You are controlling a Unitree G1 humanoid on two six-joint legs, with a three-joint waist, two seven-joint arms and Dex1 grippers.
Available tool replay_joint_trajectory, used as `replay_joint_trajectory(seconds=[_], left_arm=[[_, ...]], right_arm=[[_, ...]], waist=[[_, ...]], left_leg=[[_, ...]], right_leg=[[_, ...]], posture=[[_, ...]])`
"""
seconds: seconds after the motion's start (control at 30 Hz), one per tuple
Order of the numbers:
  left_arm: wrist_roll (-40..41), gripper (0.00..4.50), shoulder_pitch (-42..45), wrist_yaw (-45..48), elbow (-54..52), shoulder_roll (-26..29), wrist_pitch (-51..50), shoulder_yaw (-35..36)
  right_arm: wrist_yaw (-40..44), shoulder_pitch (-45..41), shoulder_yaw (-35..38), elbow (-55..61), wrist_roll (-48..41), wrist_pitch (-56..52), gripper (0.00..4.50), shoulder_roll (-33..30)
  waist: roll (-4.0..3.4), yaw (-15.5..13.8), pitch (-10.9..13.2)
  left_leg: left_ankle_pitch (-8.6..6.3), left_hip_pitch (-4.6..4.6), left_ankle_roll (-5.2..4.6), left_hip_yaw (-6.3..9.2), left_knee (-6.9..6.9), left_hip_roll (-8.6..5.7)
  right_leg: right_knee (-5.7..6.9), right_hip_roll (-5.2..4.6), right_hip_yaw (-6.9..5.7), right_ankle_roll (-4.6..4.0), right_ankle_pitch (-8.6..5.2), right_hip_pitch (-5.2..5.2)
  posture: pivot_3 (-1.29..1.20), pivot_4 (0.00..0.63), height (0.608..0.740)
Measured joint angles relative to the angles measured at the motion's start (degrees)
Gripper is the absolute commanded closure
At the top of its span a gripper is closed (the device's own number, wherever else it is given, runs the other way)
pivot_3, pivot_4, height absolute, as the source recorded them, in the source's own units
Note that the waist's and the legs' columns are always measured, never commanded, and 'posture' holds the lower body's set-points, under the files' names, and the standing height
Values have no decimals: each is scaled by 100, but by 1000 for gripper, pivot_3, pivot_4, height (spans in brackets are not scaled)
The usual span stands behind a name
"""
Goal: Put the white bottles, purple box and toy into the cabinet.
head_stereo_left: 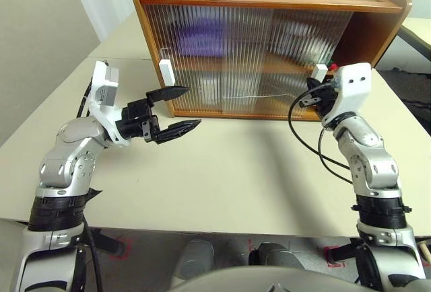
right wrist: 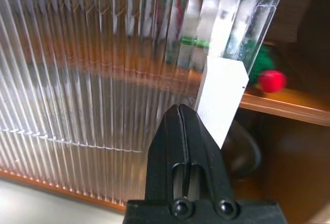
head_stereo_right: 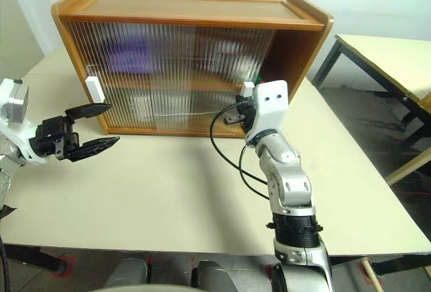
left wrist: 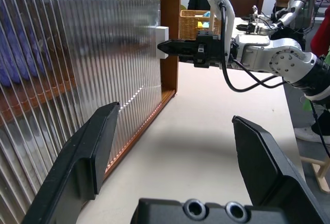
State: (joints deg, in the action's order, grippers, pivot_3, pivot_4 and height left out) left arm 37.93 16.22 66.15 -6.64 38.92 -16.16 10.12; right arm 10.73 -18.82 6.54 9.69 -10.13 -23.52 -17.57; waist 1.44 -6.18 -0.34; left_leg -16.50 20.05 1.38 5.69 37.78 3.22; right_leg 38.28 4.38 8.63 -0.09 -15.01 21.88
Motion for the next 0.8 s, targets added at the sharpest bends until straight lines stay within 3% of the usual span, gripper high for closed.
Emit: replay_joint_trajectory(seconds=[0.8], left_arm=[[-20,0,32,98,95,-66,26,-28]], right_arm=[[74,123,630,-756,-1,496,4480,-631]], waist=[[-1,17,1]], left_leg=[[0,0,0,0,2,-1]], right_leg=[[0,0,2,22,-1,-6]], posture=[[148,0,740]])
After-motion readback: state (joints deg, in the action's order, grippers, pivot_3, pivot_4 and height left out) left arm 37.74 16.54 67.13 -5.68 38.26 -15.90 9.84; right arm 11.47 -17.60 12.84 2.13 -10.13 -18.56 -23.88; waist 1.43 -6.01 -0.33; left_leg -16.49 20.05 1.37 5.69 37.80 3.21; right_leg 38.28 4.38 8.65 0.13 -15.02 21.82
